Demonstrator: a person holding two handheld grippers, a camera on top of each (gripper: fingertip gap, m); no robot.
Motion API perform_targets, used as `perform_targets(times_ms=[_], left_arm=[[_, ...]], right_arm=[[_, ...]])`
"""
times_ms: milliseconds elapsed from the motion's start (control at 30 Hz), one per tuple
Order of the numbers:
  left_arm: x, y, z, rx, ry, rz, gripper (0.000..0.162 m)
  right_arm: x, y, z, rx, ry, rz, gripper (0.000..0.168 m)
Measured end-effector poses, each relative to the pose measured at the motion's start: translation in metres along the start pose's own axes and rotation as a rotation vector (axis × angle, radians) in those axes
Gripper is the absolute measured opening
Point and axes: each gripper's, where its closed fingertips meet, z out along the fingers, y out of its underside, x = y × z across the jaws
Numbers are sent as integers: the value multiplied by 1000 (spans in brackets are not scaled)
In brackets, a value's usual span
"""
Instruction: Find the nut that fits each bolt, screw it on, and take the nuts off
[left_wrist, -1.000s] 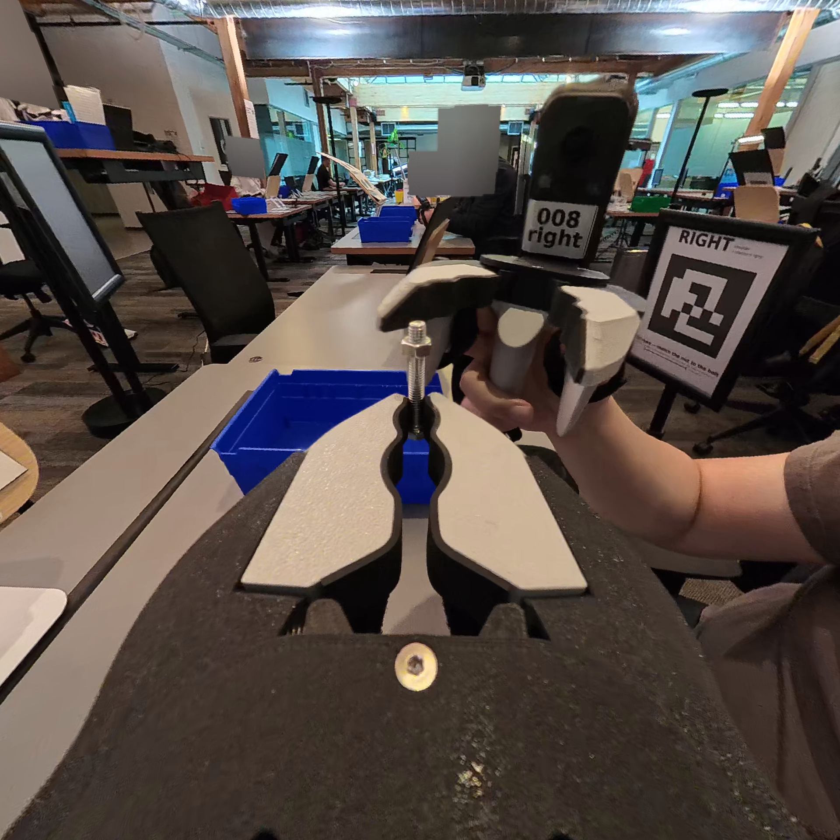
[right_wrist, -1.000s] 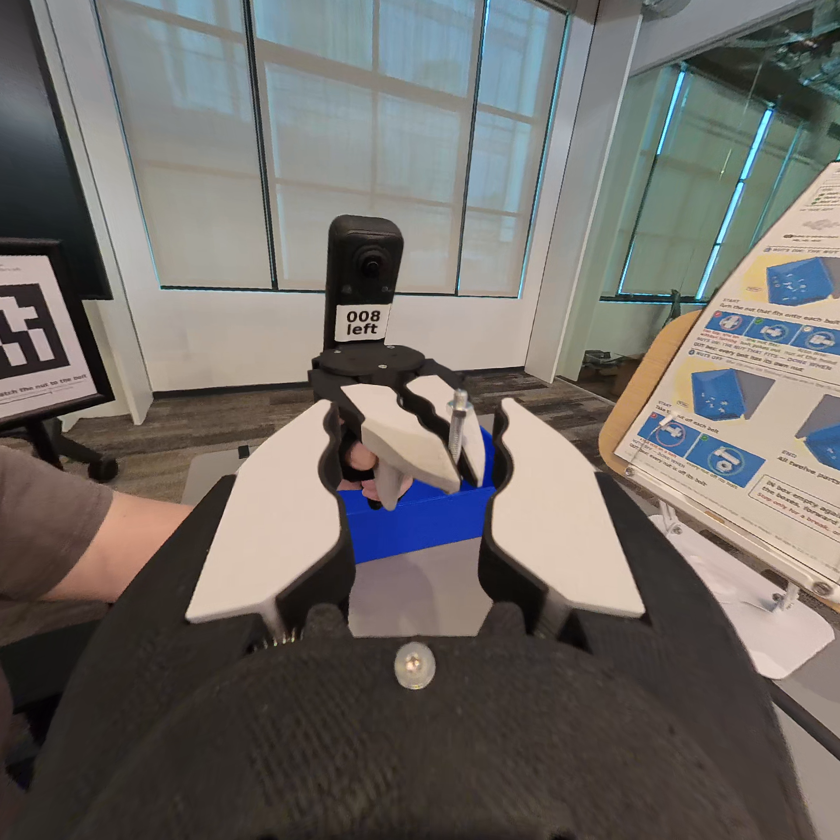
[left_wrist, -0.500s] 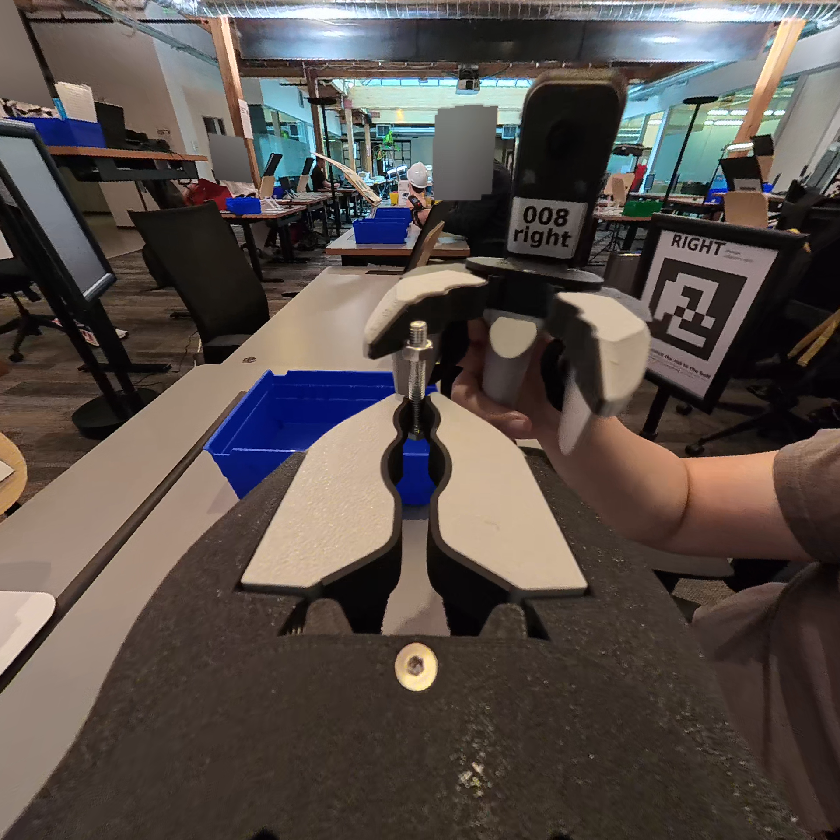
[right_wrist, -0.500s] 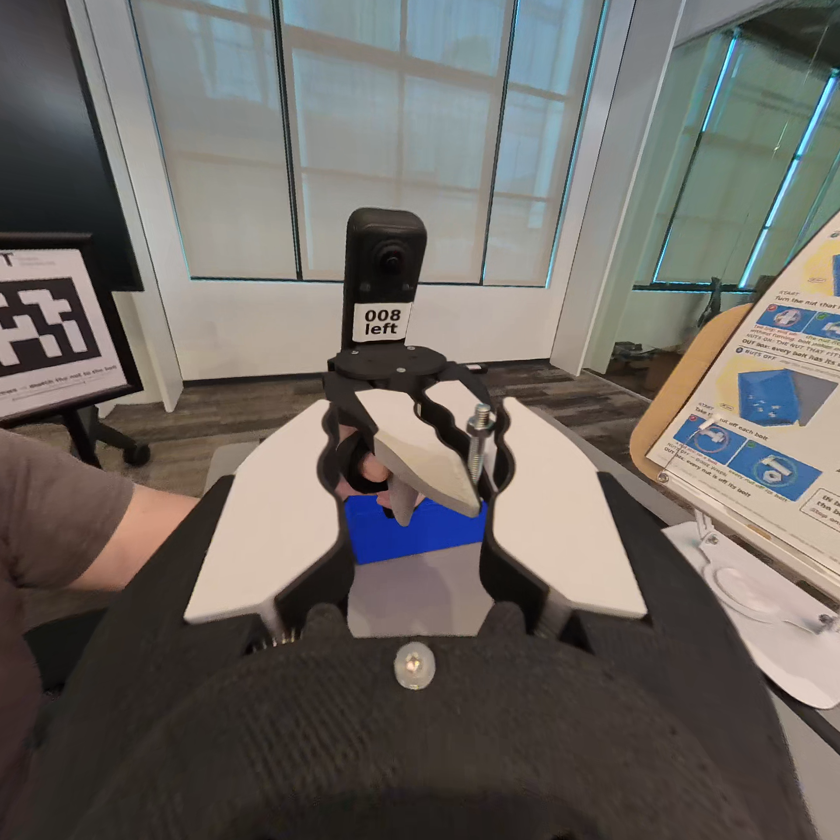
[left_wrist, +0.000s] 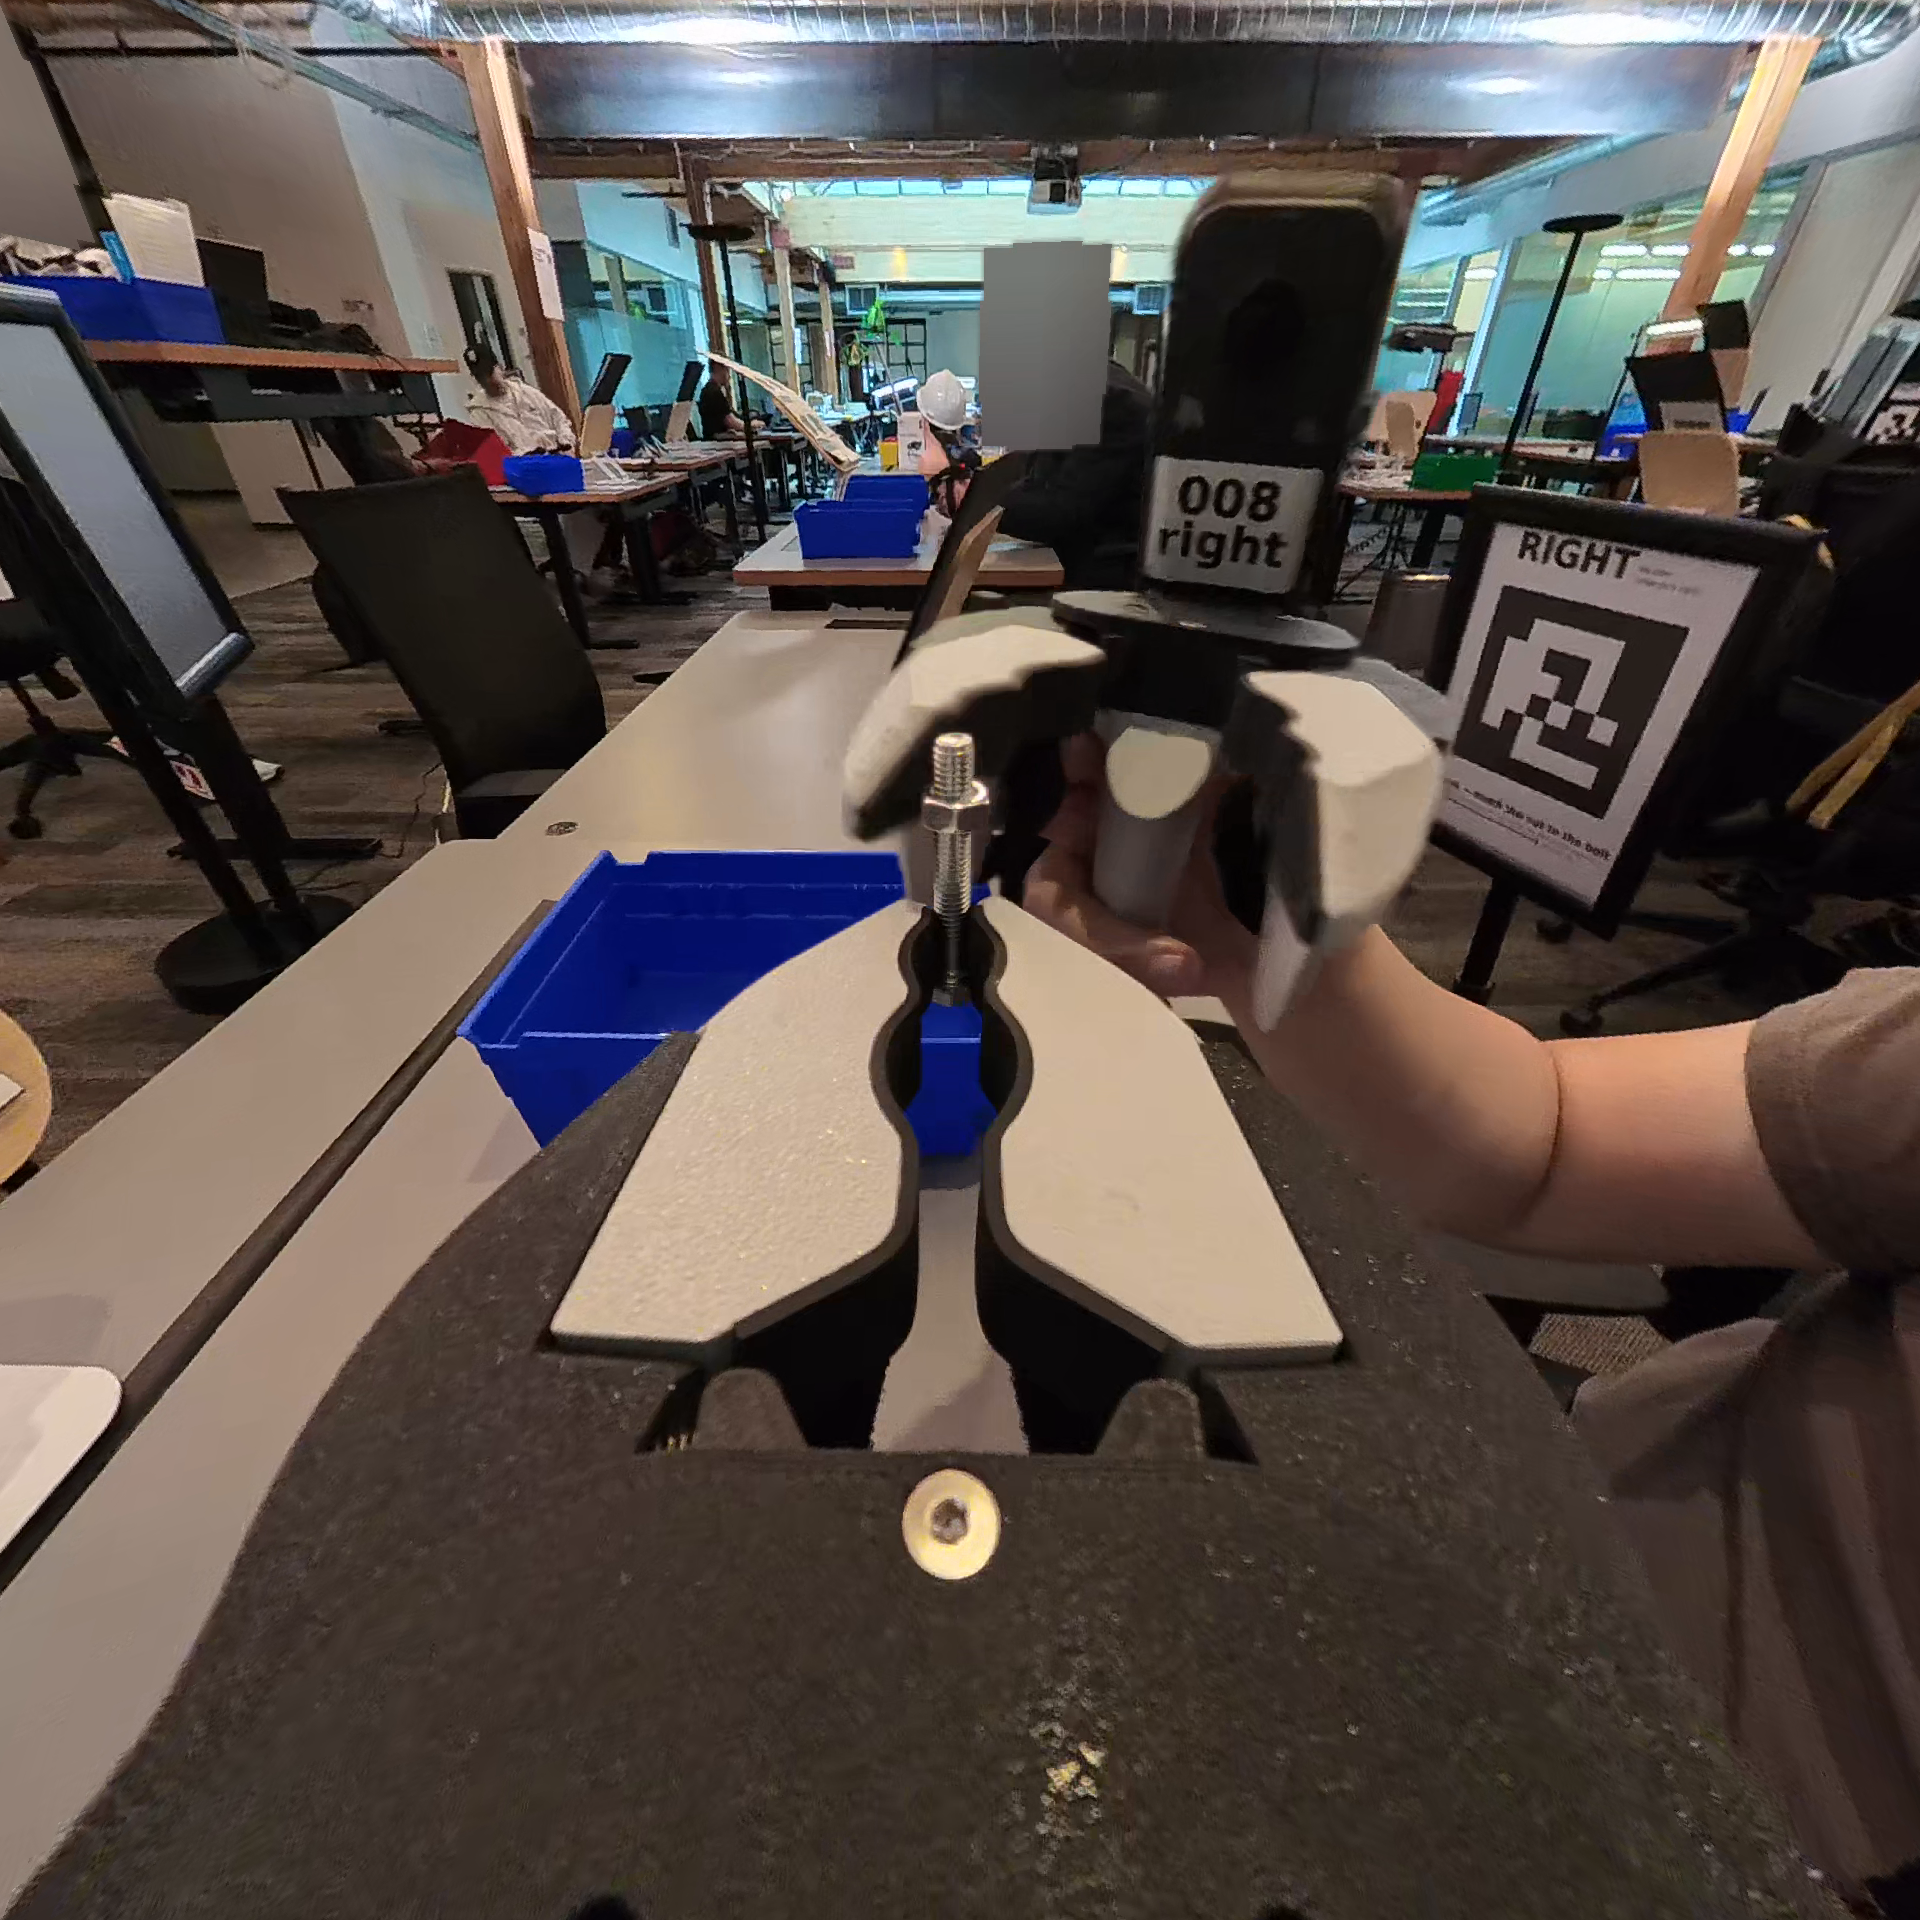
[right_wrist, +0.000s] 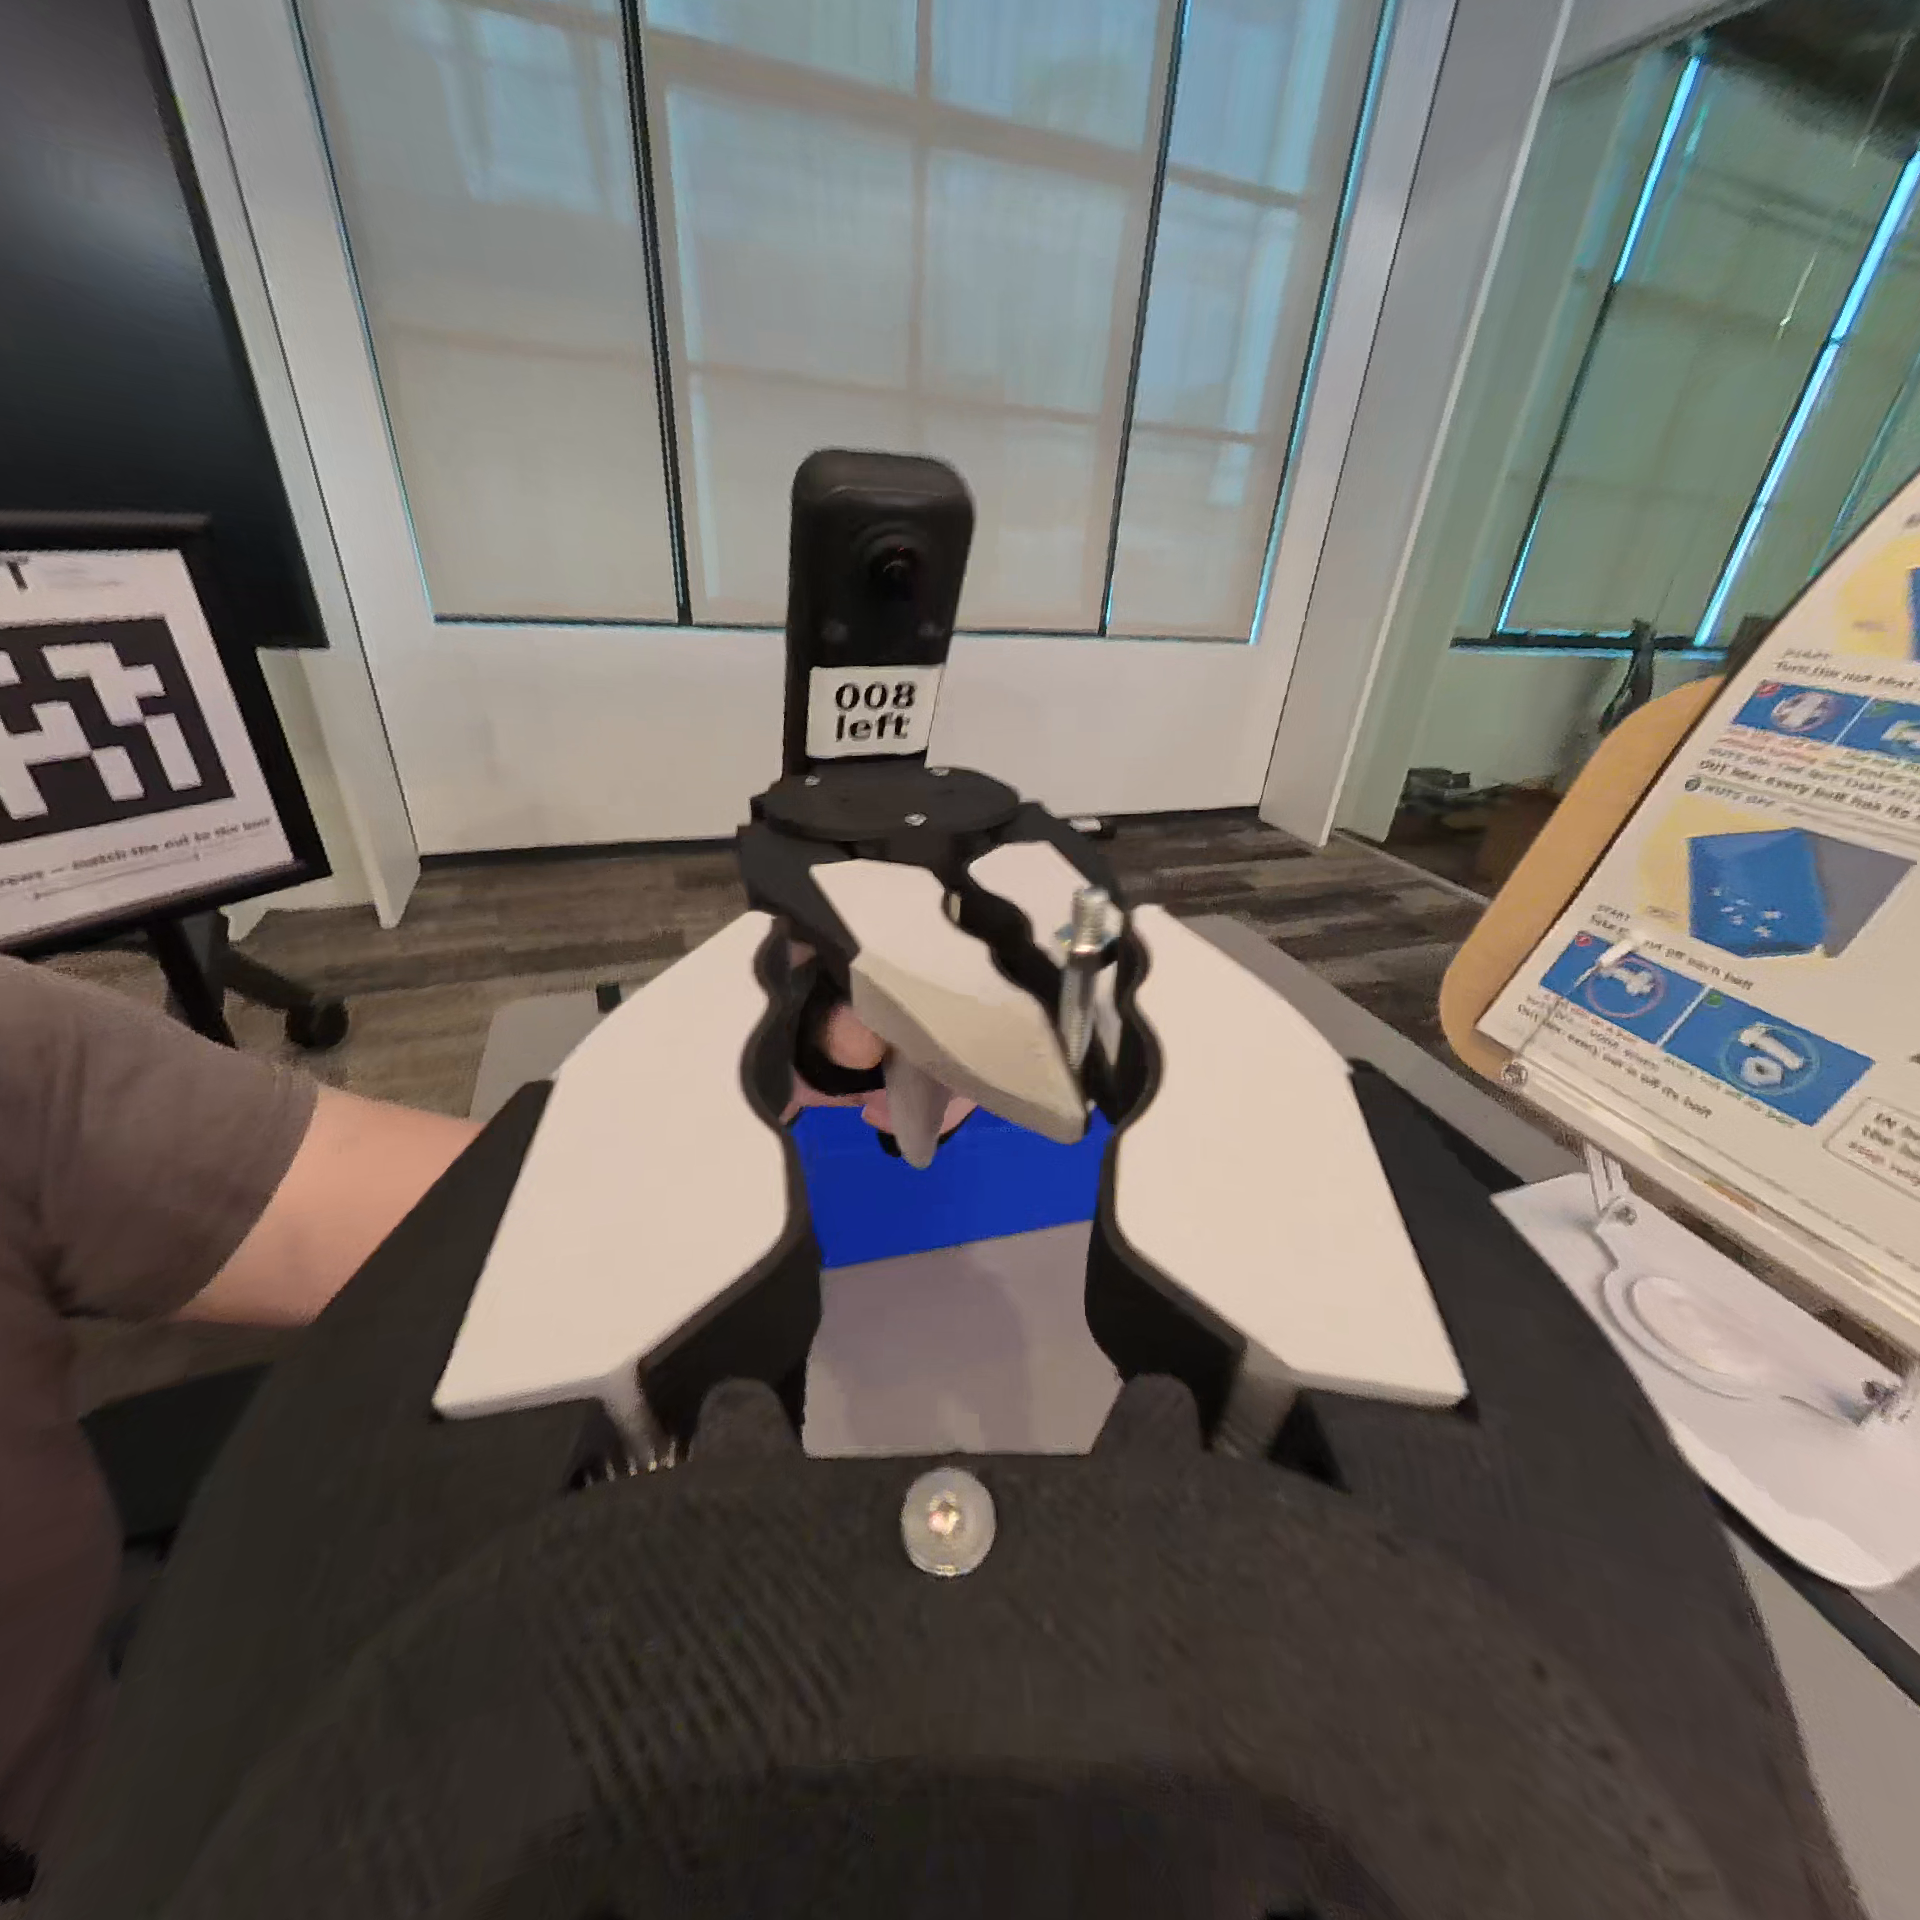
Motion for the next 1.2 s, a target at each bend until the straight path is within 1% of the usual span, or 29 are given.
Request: perform_targets(times_ms=[33, 67, 100, 167, 200, 300, 367, 433, 500, 667, 867, 933, 967, 1033, 1133, 1200], left_arm=[[-2, 0, -1, 7, -6, -5, 5], [-4, -1, -3, 13, -8, -14, 5], [-7, -3, -5, 24, -14, -24, 5], [-6, -6, -10, 36, -1, -35, 5], [-4, -7, -11, 37, 14, -38, 5], [2, -7, -8, 26, 25, -17, 5], [5, -4, -5, 7, 27, -1, 5], [7, -3, -3, 6, 35, -3, 5], [7, -3, -3, 5, 41, -4, 5], [14, 0, -1, -19, 70, 17, 5], [14, 0, 1, -14, 62, 43, 7], [6, 2, 2, -27, -5, 73, 34], [3, 4, 2, -44, -35, 94, 41], [2, 7, 2, -71, -53, 116, 41], [7, 3, 5, -29, -16, 82, 33], [9, 4, 6, -33, 15, 57, 28]], right_arm=[[-2, 3, 0, -23, 1, -8, 64], [-2, 4, -3, -30, 17, -24, 62], [-3, 1, -9, -13, 26, -43, 52], [-4, -11, -22, 77, 24, -40, 44], [0, -14, -26, 99, 37, -15, 42], [16, -4, -26, 48, 73, 33, 34], [14, 0, -20, 31, 43, 45, 20], [11, 3, -16, 19, 19, 53, 13], [14, 7, -14, -2, 35, 48, 13], [8, 7, -13, 15, -6, 62, 7], [9, 9, -16, 21, -12, 84, 6], [13, 6, -19, 44, -5, 99, 6], [14, 2, -22, 65, -5, 111, 6], [14, -2, -27, 92, -30, 146, 6], [13, -2, -28, 90, -41, 154, 6], [11, -1, -27, 80, -46, 145, 6]])
